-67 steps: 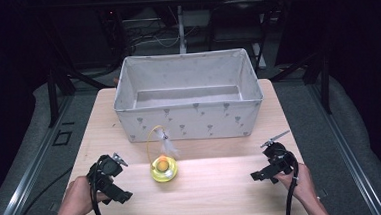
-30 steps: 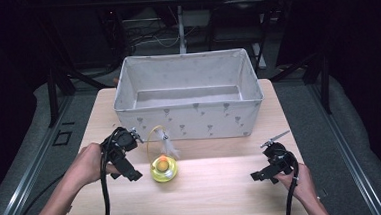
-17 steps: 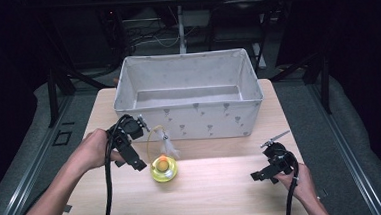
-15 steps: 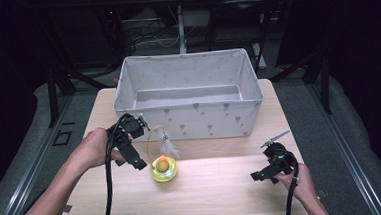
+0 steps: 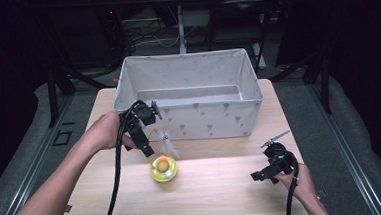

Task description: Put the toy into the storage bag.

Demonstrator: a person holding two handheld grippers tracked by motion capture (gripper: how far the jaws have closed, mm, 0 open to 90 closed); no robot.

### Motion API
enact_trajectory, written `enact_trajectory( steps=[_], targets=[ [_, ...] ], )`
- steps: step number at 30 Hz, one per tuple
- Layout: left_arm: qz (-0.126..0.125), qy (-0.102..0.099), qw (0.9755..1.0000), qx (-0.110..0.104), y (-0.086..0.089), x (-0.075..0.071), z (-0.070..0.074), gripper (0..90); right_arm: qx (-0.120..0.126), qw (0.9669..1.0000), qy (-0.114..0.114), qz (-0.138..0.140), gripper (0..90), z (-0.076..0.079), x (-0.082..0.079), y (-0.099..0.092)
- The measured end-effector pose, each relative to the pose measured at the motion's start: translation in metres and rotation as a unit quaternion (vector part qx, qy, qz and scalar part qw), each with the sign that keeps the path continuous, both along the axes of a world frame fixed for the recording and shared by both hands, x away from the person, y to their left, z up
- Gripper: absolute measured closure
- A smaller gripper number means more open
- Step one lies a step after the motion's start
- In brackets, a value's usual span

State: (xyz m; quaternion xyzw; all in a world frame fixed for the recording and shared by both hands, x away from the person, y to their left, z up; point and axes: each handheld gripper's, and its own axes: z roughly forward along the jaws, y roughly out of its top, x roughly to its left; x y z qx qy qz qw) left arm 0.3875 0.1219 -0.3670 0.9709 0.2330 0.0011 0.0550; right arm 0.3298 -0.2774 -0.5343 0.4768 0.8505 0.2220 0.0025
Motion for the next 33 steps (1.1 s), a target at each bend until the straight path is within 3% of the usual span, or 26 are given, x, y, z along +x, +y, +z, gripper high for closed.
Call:
enact_trajectory(
  steps=[2,11,20,28,33],
  targets=[
    [-0.003,-0.004,1.0,0.006,-0.003,0.002,0.002,36.2,-0.004,1.0,-0.001,-0.002,2.4,0.0,0.0,0.0],
    [-0.013,0.006,0.9995,0.028,-0.012,0.009,0.003,56.4,0.0,1.0,0.0,0.0,2.4,0.0,0.0,0.0],
    [-0.015,0.023,0.9989,0.038,-0.016,0.01,-0.005,67.7,-0.001,1.0,0.0,0.001,2.5,0.0,0.0,0.0],
    [-0.009,0.024,0.999,0.036,-0.014,0.008,-0.009,84.6,-0.005,1.0,-0.001,0.003,2.5,0.0,0.0,0.0],
    [-0.006,0.017,0.9991,0.037,-0.014,0.007,-0.007,87.4,-0.006,1.0,-0.001,0.003,2.5,0.0,0.0,0.0]
  ],
)
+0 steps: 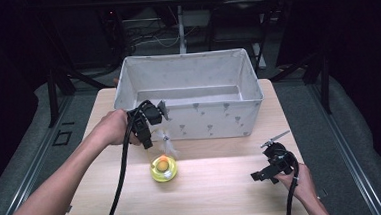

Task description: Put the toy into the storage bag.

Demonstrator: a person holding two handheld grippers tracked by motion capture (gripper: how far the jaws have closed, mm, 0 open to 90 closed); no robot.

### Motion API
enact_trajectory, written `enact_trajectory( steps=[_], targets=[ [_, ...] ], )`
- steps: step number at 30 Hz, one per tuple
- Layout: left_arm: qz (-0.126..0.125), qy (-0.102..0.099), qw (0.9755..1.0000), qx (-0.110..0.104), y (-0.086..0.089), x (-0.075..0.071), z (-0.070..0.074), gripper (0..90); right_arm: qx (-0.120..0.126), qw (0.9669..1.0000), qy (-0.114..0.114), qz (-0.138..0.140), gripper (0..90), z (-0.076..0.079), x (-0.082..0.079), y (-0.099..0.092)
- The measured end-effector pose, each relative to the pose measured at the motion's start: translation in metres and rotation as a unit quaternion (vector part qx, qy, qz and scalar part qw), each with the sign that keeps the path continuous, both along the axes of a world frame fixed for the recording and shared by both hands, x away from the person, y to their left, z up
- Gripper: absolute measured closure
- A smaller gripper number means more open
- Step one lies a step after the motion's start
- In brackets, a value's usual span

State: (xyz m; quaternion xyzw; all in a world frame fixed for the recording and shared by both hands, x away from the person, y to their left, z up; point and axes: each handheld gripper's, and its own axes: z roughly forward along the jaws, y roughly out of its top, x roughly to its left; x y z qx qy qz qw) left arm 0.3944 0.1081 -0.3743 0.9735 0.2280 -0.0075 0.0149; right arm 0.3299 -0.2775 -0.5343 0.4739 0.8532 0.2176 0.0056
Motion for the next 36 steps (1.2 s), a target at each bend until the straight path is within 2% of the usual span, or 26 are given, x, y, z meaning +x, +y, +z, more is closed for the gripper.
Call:
enact_trajectory(
  steps=[8,14,23,28,36],
  targets=[
    [-0.006,-0.006,1.0,0.003,-0.003,-0.005,0.005,87.7,-0.004,1.0,0.001,0.002,2.5,0.0,0.0,-0.001],
    [-0.004,-0.013,0.9998,0.011,0.001,-0.006,0.017,87.7,0.002,1.0,0.0,-0.001,2.5,0.0,0.0,0.0],
    [-0.002,-0.016,0.9998,0.01,0.01,-0.007,0.033,87.7,-0.005,1.0,0.0,0.003,2.4,0.0,0.0,0.0],
    [-0.003,-0.023,0.9997,0.012,0.013,-0.009,0.042,87.7,0.003,1.0,0.002,-0.001,2.4,0.0,0.0,0.0],
    [0.003,-0.026,0.9993,0.024,0.02,-0.01,0.055,87.7,0.003,1.0,0.003,0.0,2.4,0.0,0.0,0.0]
  ],
)
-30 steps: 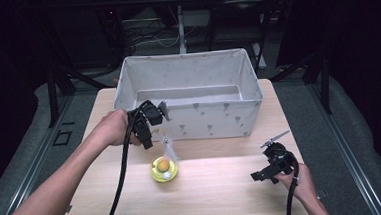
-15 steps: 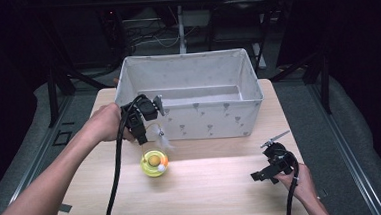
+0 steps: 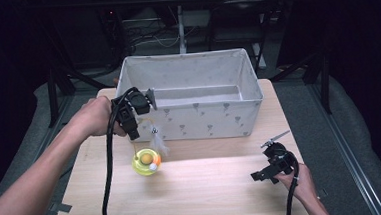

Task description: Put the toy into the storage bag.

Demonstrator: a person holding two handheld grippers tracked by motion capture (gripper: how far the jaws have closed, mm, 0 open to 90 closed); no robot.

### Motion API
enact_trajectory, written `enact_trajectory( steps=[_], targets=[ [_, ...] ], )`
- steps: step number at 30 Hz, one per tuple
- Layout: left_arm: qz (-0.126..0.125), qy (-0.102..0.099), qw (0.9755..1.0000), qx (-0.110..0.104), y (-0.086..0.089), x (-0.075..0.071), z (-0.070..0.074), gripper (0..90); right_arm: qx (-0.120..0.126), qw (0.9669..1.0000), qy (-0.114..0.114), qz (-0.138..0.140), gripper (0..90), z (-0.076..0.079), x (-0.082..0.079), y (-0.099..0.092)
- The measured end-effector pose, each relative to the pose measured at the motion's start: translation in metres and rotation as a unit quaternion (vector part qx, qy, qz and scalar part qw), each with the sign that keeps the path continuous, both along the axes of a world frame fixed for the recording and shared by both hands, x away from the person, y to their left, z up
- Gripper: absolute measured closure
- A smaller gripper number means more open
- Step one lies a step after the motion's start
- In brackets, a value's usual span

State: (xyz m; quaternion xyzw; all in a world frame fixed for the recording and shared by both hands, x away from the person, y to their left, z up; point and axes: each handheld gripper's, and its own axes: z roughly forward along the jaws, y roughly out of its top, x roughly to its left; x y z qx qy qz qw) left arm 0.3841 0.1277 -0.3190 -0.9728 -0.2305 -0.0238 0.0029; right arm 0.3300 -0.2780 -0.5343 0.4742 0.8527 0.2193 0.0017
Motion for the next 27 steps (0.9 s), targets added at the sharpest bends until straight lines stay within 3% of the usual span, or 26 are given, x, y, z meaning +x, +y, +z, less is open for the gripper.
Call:
enact_trajectory(
  steps=[27],
  targets=[
    [0.022,-0.032,0.9991,0.014,0.014,0.001,0.047,87.7,-0.008,1.0,-0.002,0.001,2.3,0.0,0.0,0.0]
  ],
)
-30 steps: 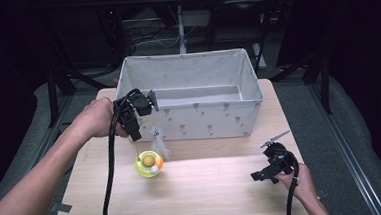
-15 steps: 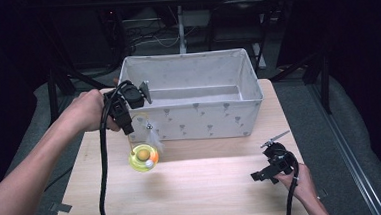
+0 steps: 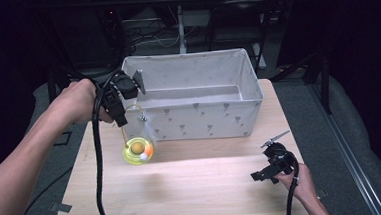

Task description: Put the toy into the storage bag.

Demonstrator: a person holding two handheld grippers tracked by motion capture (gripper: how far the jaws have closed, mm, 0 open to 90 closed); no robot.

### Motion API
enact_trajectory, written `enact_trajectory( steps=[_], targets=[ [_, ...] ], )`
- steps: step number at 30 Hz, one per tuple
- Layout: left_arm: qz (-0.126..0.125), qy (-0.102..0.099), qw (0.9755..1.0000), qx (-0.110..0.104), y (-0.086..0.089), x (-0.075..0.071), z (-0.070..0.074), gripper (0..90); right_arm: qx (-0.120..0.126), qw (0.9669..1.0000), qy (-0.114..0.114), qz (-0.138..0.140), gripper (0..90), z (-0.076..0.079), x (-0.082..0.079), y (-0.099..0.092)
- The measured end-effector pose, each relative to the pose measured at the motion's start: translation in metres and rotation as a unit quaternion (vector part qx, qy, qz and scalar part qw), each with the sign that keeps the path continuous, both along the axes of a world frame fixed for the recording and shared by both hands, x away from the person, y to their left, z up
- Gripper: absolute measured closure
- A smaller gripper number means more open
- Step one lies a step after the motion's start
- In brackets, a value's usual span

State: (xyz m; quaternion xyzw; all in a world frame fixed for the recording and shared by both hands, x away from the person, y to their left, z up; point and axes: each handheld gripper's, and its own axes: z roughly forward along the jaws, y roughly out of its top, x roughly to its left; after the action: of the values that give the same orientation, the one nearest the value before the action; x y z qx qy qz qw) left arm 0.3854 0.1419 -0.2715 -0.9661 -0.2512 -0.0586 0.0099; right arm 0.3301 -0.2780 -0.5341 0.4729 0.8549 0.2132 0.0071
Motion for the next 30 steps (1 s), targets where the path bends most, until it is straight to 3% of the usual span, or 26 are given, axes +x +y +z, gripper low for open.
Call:
enact_trajectory(
  steps=[15,30],
  targets=[
    [0.016,-0.02,0.9996,-0.008,0.008,0.003,0.027,87.6,-0.002,1.0,0.001,0.001,2.4,0.0,0.0,0.0],
    [0.027,-0.028,0.9992,0.011,0.004,0.013,0.056,87.6,-0.003,1.0,0.007,0.002,2.4,0.001,0.0,0.0]
  ],
)
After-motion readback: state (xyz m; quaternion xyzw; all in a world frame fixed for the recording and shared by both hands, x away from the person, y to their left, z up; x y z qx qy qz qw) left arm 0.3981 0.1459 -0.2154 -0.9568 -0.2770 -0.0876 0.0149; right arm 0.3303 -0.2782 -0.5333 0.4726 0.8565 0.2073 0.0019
